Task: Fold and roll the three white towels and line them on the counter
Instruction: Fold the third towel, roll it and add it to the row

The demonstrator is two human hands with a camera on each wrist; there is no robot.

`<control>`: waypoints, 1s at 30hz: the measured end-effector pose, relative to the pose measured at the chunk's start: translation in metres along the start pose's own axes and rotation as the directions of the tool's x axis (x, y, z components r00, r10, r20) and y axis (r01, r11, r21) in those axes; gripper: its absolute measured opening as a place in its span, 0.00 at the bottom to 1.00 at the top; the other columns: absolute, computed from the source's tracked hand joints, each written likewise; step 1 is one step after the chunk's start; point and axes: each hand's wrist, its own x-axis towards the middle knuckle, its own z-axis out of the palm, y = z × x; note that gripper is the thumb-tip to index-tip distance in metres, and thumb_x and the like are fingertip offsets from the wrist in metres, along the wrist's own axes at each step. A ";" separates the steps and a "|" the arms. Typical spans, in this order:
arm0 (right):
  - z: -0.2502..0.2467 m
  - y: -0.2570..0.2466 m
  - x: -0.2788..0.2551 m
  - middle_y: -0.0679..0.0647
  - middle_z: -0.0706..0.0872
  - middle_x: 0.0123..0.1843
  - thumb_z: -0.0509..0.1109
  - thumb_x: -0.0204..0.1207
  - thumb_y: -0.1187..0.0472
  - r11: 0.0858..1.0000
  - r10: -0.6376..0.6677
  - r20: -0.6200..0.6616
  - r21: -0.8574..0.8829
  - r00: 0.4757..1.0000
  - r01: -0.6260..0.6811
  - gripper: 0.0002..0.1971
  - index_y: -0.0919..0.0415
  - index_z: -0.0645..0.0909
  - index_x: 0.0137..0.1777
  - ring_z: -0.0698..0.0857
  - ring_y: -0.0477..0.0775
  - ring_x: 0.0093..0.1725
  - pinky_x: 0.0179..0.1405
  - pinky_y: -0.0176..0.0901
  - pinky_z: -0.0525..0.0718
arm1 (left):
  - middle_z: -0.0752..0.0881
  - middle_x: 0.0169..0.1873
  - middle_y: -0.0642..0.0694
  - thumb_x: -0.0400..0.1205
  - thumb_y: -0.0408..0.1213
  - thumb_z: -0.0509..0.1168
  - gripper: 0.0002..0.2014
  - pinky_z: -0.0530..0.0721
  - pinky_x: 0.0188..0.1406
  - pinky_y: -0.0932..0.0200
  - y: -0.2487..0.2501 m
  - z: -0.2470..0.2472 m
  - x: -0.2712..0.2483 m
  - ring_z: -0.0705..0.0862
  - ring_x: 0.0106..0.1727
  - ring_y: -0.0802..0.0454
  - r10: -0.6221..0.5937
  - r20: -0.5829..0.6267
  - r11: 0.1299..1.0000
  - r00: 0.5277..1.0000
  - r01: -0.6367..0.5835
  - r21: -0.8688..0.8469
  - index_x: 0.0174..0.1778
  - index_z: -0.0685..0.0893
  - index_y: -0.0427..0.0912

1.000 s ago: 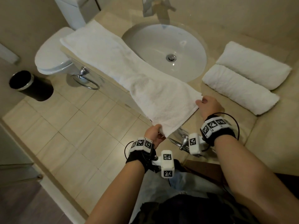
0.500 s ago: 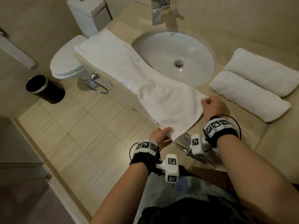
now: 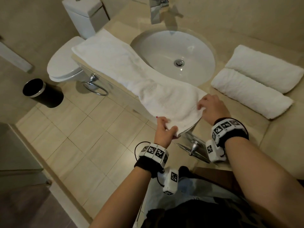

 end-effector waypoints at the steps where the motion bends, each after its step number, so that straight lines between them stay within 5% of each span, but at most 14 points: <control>1: 0.002 -0.001 -0.002 0.51 0.76 0.61 0.67 0.68 0.68 1.000 -0.016 0.039 0.023 0.999 0.015 0.12 0.52 0.80 0.48 0.73 0.57 0.62 0.64 0.53 0.73 | 0.74 0.42 0.42 0.76 0.19 0.61 0.13 0.87 0.37 0.54 0.003 0.000 -0.001 0.78 0.34 0.47 0.010 0.050 1.000 0.999 -0.009 -0.025 0.44 0.71 0.42; 7: -0.002 -0.002 -0.003 0.49 0.70 0.65 0.70 0.60 0.57 0.997 0.029 0.159 0.060 0.987 -0.039 0.21 0.42 0.74 0.54 0.68 0.56 0.68 0.71 0.53 0.68 | 0.77 0.38 0.48 0.69 0.13 0.66 0.23 0.79 0.33 0.63 0.015 -0.008 -0.002 0.76 0.32 0.55 0.109 0.183 0.972 0.977 -0.144 0.188 0.48 0.77 0.48; 10: -0.003 -0.004 -0.005 0.49 0.66 0.69 0.74 0.56 0.51 0.999 0.047 0.230 0.011 0.972 -0.051 0.29 0.37 0.70 0.58 0.65 0.57 0.71 0.72 0.56 0.66 | 0.79 0.33 0.51 0.74 0.26 0.71 0.13 0.85 0.36 0.50 0.020 -0.008 -0.002 0.80 0.28 0.54 0.152 0.027 0.963 0.988 -0.155 0.220 0.37 0.78 0.48; 13: -0.005 -0.005 -0.007 0.50 0.67 0.70 0.77 0.58 0.46 0.999 0.023 0.225 -0.040 0.974 -0.015 0.29 0.39 0.72 0.60 0.65 0.57 0.71 0.71 0.55 0.65 | 0.73 0.22 0.52 0.76 0.45 0.71 0.13 0.76 0.27 0.52 0.023 -0.012 0.000 0.73 0.23 0.53 0.208 -0.079 0.926 0.975 -0.171 0.336 0.28 0.77 0.49; 15: -0.003 -0.004 -0.006 0.51 0.72 0.68 0.76 0.65 0.49 0.999 -0.016 0.145 -0.032 0.989 0.021 0.21 0.44 0.77 0.59 0.69 0.57 0.69 0.68 0.52 0.66 | 0.73 0.23 0.52 0.76 0.51 0.69 0.16 0.69 0.29 0.58 0.025 -0.014 0.002 0.72 0.26 0.53 0.264 -0.135 0.859 0.955 -0.169 0.483 0.26 0.81 0.47; 17: 0.000 0.000 -0.003 0.53 0.79 0.62 0.72 0.72 0.56 0.997 -0.071 0.040 0.020 0.997 0.071 0.12 0.51 0.83 0.56 0.74 0.58 0.64 0.63 0.51 0.70 | 0.76 0.32 0.51 0.77 0.52 0.67 0.16 0.67 0.29 0.60 0.028 -0.017 0.003 0.75 0.34 0.53 0.292 -0.183 0.793 0.939 -0.131 0.594 0.35 0.86 0.42; 21: 0.003 0.009 0.002 0.57 0.84 0.52 0.72 0.72 0.65 0.984 -0.141 -0.059 0.103 0.988 0.146 0.06 0.62 0.87 0.48 0.78 0.61 0.58 0.56 0.54 0.78 | 0.75 0.40 0.50 0.78 0.47 0.64 0.13 0.68 0.31 0.61 0.026 -0.022 0.009 0.74 0.39 0.55 0.298 -0.112 0.736 0.948 -0.153 0.660 0.40 0.86 0.41; 26: 0.010 0.001 -0.005 0.57 0.84 0.44 0.72 0.69 0.69 0.955 -0.271 -0.099 0.094 0.957 0.280 0.04 0.64 0.86 0.43 0.80 0.60 0.52 0.50 0.55 0.83 | 0.82 0.36 0.49 0.80 0.38 0.61 0.06 0.77 0.35 0.59 0.021 -0.032 0.011 0.77 0.35 0.55 0.262 -0.209 0.858 0.942 -0.129 0.498 0.43 0.84 0.46; 30: 0.007 -0.001 -0.002 0.61 0.83 0.48 0.66 0.71 0.75 0.959 -0.250 -0.036 0.129 0.968 0.252 0.09 0.67 0.85 0.47 0.79 0.61 0.54 0.52 0.49 0.76 | 0.77 0.29 0.56 0.79 0.34 0.61 0.06 0.72 0.32 0.61 0.014 -0.041 0.014 0.75 0.33 0.54 0.236 -0.221 0.883 0.946 -0.114 0.454 0.40 0.82 0.47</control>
